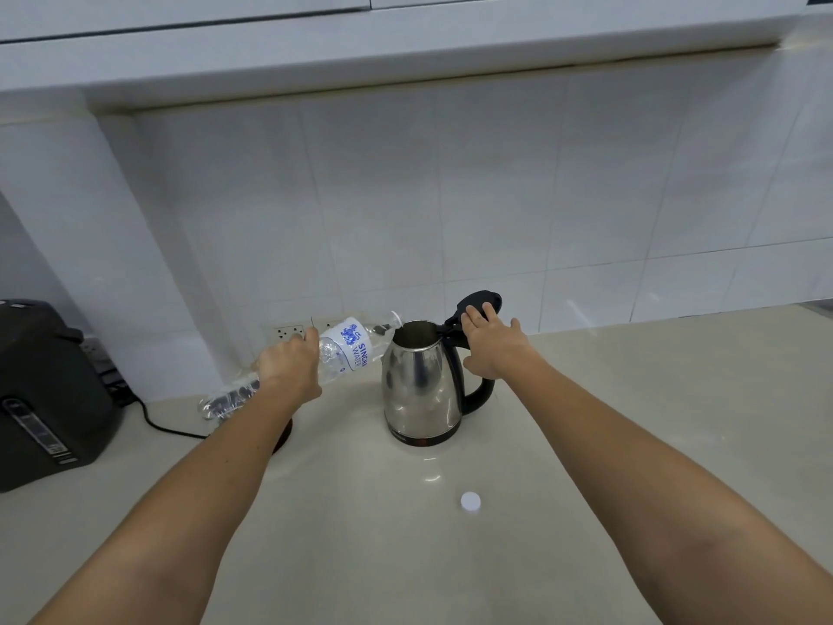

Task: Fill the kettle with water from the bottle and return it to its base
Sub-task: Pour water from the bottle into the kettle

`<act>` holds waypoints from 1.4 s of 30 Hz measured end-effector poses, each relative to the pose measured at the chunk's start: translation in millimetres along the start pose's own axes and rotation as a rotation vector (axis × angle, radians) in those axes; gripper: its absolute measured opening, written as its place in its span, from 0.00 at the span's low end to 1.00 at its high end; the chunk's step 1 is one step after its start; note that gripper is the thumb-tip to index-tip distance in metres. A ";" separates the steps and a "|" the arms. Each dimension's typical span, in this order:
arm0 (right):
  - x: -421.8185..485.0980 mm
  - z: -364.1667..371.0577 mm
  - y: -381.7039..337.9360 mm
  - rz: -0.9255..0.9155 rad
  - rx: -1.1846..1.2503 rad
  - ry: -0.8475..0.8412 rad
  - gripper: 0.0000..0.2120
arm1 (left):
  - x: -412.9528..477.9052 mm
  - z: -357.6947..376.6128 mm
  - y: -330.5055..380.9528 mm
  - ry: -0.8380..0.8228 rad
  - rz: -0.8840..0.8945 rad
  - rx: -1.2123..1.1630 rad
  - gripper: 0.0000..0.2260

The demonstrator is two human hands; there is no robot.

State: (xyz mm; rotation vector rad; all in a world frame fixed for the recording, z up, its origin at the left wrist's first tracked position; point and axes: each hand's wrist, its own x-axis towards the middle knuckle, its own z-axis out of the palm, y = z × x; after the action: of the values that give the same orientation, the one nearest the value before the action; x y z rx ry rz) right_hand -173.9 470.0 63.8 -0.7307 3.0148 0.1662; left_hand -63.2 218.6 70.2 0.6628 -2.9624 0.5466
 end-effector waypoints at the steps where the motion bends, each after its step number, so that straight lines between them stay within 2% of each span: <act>1: 0.1 -0.3 0.0 -0.002 0.002 0.000 0.34 | 1.0 -1.1 -0.5 0.003 0.003 0.004 0.29; 7: 0.2 -0.6 0.7 -0.003 0.011 -0.001 0.34 | 6.6 -5.4 -6.2 0.019 0.001 0.023 0.32; 16: -0.2 -1.3 0.9 -0.005 0.016 0.003 0.35 | 7.0 -10.0 -11.0 0.049 -0.004 0.031 0.28; 42: -0.2 -1.5 -0.6 -0.002 0.030 0.000 0.35 | 7.8 -15.9 -18.0 0.093 -0.007 0.078 0.28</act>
State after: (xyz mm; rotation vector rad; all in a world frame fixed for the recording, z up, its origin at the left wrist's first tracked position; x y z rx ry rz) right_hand -173.4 469.4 65.3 -0.7310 3.0096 0.1207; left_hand -63.1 205.8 92.0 0.6355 -2.8641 0.6769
